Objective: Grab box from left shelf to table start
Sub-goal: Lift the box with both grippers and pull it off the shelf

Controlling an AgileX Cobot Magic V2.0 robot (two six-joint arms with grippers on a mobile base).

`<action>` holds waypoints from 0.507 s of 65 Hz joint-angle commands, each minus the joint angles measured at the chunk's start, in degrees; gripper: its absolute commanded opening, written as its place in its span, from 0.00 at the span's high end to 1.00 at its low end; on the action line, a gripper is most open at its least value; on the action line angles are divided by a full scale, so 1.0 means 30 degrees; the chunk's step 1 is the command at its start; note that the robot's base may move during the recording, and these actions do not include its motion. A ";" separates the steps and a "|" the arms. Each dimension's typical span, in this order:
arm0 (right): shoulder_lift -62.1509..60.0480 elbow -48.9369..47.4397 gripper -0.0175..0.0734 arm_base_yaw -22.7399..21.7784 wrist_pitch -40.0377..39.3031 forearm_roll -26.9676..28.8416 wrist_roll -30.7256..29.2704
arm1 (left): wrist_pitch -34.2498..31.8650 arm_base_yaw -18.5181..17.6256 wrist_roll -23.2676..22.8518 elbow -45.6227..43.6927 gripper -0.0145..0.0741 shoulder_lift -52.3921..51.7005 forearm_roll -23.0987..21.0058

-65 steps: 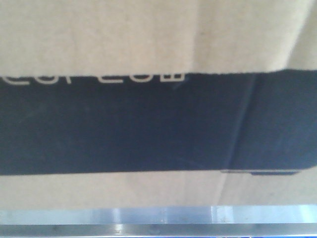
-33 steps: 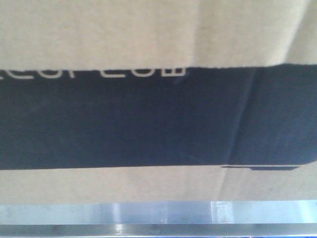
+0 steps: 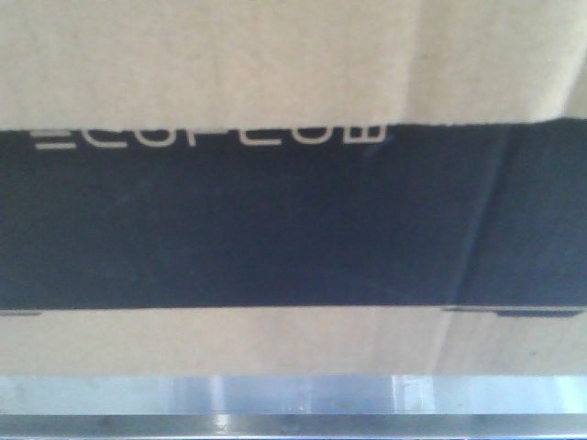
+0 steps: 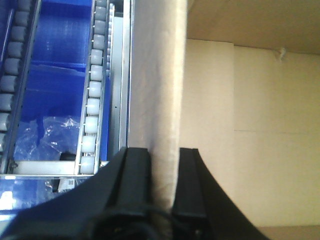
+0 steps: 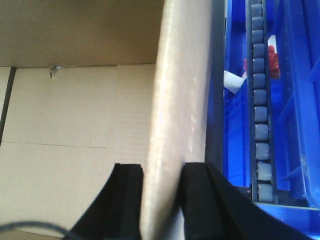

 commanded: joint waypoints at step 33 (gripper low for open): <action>0.0341 -0.0639 0.73 -0.0201 -0.2557 -0.2861 0.0009 | -0.0210 -0.4849 -0.4535 -0.1047 0.95 0.1798 0.7746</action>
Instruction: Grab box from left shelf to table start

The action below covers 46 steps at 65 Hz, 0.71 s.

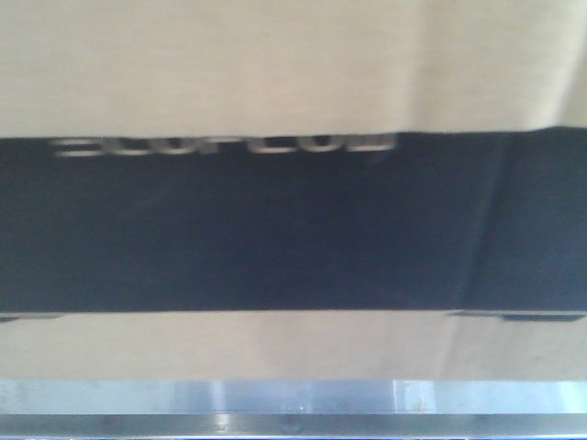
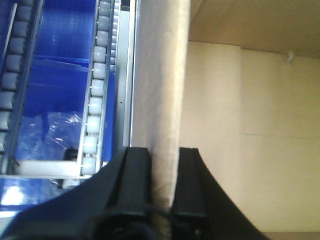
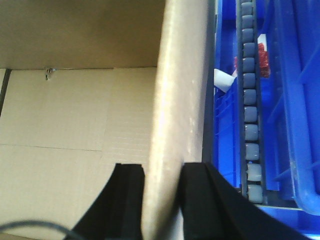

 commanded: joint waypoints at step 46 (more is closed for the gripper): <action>0.1811 -0.0639 0.73 -0.0201 -0.4250 -0.3944 -0.0028 | -0.0174 -0.2737 -0.1576 -0.2396 0.95 0.0445 0.4191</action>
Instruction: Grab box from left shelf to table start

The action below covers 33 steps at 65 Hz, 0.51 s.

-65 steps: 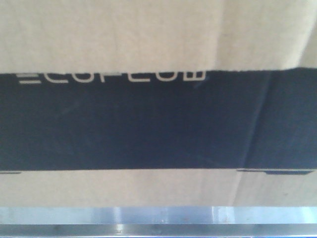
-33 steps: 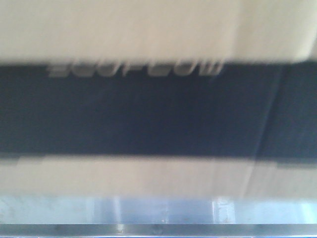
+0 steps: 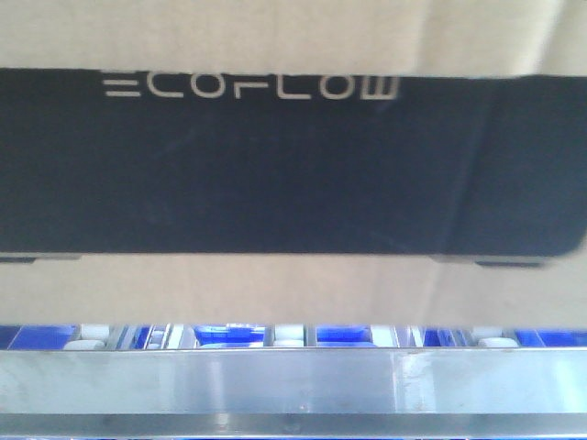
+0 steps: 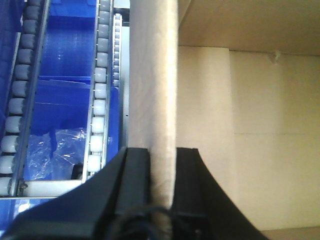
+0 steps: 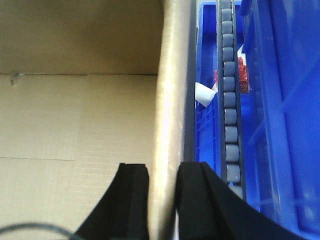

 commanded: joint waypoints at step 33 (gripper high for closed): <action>-0.0007 -0.0653 0.73 -0.0201 -0.2126 -0.2309 -0.0093 | -0.1225 -0.0056 -0.0274 -0.0790 0.95 -0.0380 0.2827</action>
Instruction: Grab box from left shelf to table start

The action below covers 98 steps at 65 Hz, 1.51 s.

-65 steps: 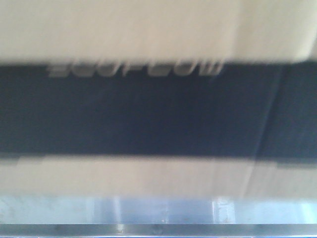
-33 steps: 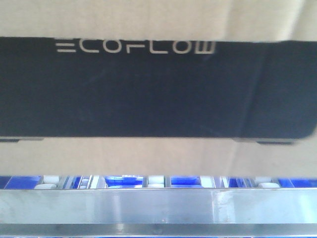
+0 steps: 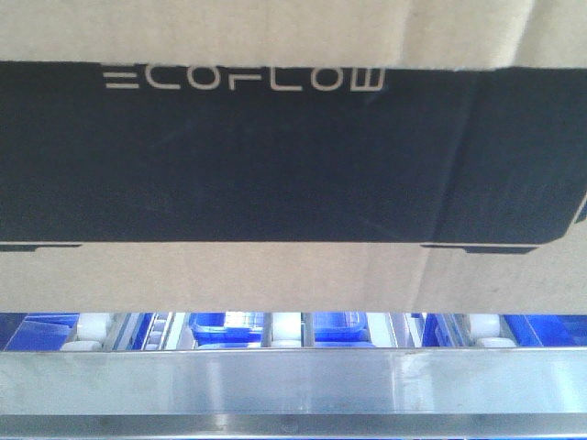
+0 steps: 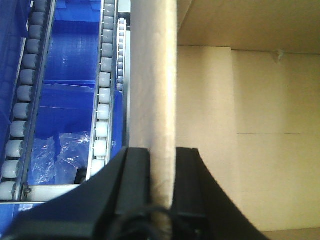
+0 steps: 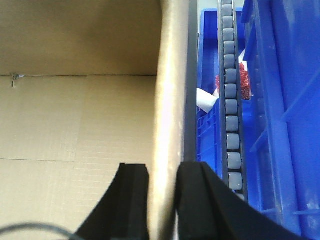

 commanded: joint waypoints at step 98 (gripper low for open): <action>-0.0058 -0.0653 0.73 -0.0201 -0.1614 -0.2344 -0.0093 | -0.1225 -0.0056 -0.0242 -0.0790 0.95 -0.0375 0.2430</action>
